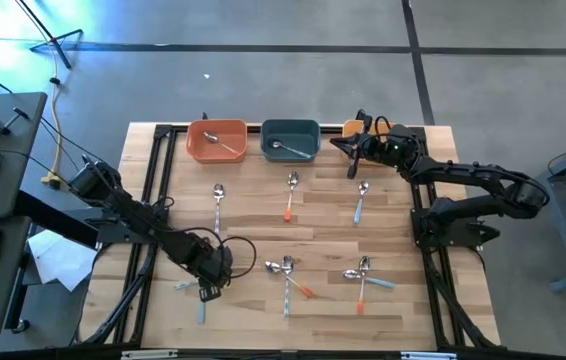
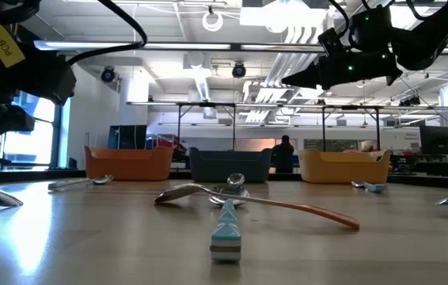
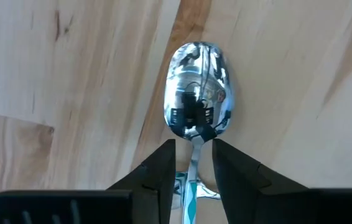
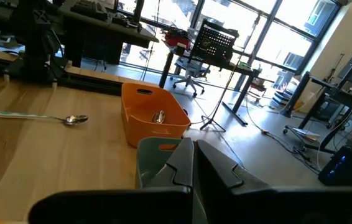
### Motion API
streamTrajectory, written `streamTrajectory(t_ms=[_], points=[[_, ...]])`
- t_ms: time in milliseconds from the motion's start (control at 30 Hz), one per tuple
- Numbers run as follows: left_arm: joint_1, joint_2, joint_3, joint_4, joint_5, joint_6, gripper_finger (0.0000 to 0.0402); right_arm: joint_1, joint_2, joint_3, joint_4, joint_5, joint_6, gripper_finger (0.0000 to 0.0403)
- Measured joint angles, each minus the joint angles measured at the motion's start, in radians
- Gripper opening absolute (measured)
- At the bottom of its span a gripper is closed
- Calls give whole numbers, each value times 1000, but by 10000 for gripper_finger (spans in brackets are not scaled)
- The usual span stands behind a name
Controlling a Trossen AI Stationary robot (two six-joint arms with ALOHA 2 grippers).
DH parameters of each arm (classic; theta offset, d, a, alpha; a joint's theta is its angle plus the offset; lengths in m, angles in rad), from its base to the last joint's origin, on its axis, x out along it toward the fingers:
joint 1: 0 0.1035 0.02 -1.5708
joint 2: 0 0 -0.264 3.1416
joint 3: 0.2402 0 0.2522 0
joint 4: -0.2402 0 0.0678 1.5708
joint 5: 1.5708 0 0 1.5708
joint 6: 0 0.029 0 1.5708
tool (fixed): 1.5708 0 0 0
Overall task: Sort silverware by color (type)
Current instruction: Put the white spoon into the blue bin
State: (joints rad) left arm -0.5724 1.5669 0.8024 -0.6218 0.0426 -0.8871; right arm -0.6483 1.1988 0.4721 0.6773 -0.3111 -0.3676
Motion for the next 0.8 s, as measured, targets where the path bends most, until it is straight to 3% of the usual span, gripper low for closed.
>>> streamTrajectory(t_ms=[200,367,567,800], points=[[0,0,-6,-1,-19,-4,131,0,0,0,0,0,0,5],[1,-1,-36,1,-18,-49,123,0,0,0,0,0,0,5],[13,-1,-37,-4,-26,-42,87,0,0,0,0,0,0,5],[35,-1,-39,-14,-24,28,13,0,0,0,-1,0,0,5]])
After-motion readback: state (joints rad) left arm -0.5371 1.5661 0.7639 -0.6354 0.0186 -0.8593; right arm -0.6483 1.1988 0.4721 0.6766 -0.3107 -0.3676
